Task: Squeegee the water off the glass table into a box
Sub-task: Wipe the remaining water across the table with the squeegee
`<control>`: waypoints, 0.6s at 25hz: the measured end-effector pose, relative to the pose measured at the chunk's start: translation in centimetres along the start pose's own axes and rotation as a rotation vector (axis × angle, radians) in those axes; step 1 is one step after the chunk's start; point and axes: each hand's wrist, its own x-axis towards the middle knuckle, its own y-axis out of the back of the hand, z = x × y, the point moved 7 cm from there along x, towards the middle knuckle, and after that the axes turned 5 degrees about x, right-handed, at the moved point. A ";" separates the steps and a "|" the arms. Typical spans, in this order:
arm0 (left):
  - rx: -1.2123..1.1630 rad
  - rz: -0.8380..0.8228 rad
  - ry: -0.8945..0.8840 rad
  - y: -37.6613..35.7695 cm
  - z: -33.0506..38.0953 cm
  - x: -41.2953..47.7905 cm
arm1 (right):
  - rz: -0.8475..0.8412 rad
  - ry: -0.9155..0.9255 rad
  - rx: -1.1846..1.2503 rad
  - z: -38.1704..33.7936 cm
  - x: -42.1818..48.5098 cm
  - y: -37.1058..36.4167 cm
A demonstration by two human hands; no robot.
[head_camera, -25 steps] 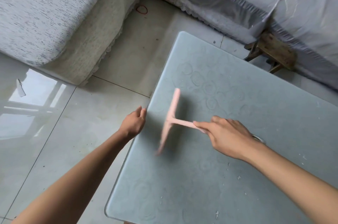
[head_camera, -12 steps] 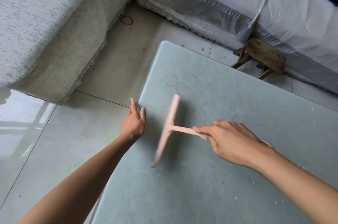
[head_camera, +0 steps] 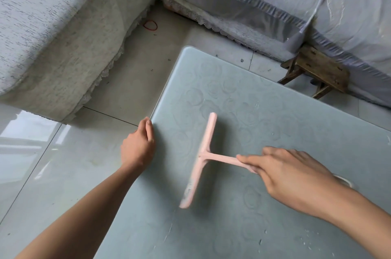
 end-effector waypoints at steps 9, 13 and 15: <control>0.005 0.024 0.000 -0.2 0.0 0.2 | -0.023 0.121 0.095 1.1 7.8 1.3; -0.030 0.002 -0.004 0.1 0.0 0.3 | -0.061 -0.015 0.020 5.0 3.0 2.2; -0.033 0.000 -0.003 0.2 0.0 0.5 | 0.058 0.068 0.040 3.6 4.2 4.4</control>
